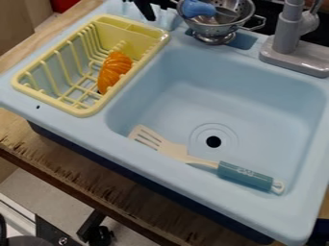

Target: Take the silver strainer and put it inside the sink

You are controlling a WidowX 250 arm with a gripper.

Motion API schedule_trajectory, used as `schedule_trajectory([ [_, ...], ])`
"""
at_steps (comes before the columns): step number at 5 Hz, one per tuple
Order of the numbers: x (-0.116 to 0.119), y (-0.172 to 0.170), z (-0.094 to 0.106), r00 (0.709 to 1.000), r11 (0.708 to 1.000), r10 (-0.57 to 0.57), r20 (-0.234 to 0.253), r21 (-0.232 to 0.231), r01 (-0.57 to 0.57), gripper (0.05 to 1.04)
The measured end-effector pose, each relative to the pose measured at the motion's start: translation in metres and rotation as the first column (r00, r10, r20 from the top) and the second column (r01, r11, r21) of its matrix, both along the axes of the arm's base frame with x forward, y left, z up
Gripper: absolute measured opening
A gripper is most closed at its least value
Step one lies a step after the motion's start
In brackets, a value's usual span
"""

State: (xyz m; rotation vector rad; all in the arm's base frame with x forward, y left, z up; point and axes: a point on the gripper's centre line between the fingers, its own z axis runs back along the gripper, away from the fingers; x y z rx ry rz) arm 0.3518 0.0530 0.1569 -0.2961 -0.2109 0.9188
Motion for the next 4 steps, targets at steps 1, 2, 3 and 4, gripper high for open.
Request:
schedule_trajectory([
  [1, -0.004, -0.005, -0.007, 0.999, 0.999, -0.034, -0.019, 0.001, 0.034, 0.984],
  [2, -0.005, -0.011, -0.009, 0.998, 0.999, -0.052, -0.024, 0.000, 0.052, 0.984],
  [3, -0.001, -0.015, -0.011, 0.999, 0.999, -0.044, -0.009, 0.000, 0.044, 0.984],
  [4, 0.002, -0.020, -0.021, 0.999, 0.999, -0.043, -0.029, -0.033, 0.042, 0.943],
])
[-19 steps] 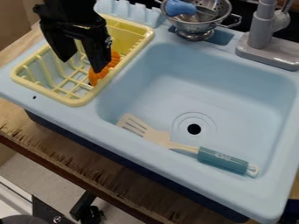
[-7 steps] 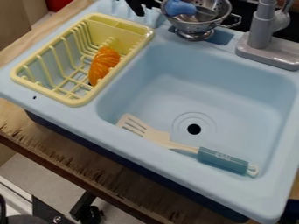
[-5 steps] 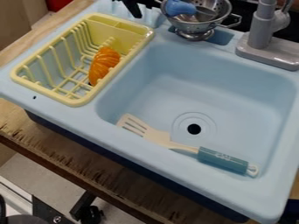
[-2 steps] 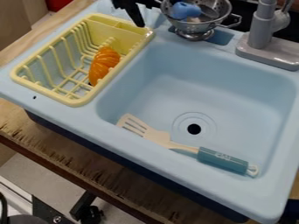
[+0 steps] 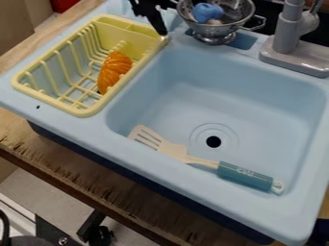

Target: Take the silver strainer and put it inside the sink

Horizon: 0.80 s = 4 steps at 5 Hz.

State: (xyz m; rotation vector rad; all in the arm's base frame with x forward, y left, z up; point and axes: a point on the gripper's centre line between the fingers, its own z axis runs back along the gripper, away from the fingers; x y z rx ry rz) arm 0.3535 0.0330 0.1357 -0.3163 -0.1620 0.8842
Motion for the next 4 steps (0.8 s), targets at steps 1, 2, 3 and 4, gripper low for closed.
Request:
schedule_trajectory([
  [1, 0.004, -0.005, 0.000, 1.000, 1.000, 0.012, 0.016, -0.008, -0.011, 0.783],
  [2, 0.008, -0.011, -0.012, 1.000, 1.000, 0.009, -0.006, -0.009, -0.009, 0.484],
  [3, 0.005, -0.012, -0.008, 1.000, 0.996, 0.019, -0.024, -0.088, -0.021, 0.235],
  [4, 0.007, -0.009, -0.007, 1.000, 0.996, 0.010, -0.010, -0.085, -0.011, 0.095],
])
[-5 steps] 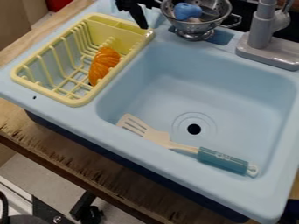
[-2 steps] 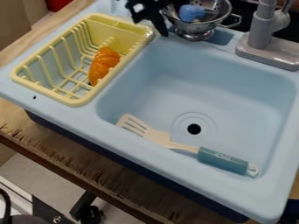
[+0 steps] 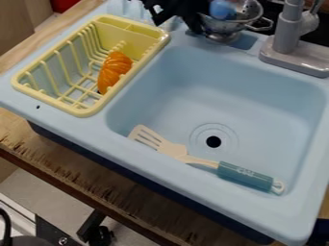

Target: Take the silver strainer and put it inside the sink

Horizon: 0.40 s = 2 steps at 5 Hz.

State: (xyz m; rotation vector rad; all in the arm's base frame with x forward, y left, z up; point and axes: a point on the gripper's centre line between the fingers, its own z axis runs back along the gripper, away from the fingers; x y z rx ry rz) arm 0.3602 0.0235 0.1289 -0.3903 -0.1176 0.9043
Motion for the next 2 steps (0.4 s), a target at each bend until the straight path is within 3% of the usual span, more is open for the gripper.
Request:
schedule_trajectory([
  [2, -0.025, 0.010, 0.004, 0.994, 0.992, -0.103, -0.036, -0.078, 0.100, 0.061],
])
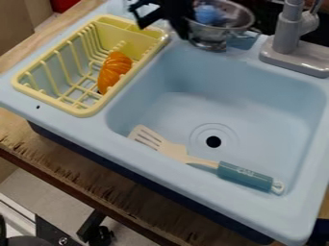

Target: Take the silver strainer and put it inside the sink

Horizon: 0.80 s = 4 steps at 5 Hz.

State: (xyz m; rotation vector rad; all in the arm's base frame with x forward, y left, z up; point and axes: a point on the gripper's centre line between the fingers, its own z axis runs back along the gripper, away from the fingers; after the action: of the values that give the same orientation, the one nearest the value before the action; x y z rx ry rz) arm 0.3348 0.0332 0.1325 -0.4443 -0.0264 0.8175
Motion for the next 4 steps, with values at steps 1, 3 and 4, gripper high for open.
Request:
schedule_trajectory([
  [1, -0.019, 0.003, 0.003, 0.997, 0.998, -0.067, 0.027, -0.018, 0.067, 0.061],
  [3, -0.059, -0.007, 0.007, 0.978, 0.979, -0.199, 0.061, -0.029, 0.201, 0.061],
  [4, -0.074, -0.021, 0.003, 0.966, 0.966, -0.253, 0.057, -0.034, 0.255, 0.061],
])
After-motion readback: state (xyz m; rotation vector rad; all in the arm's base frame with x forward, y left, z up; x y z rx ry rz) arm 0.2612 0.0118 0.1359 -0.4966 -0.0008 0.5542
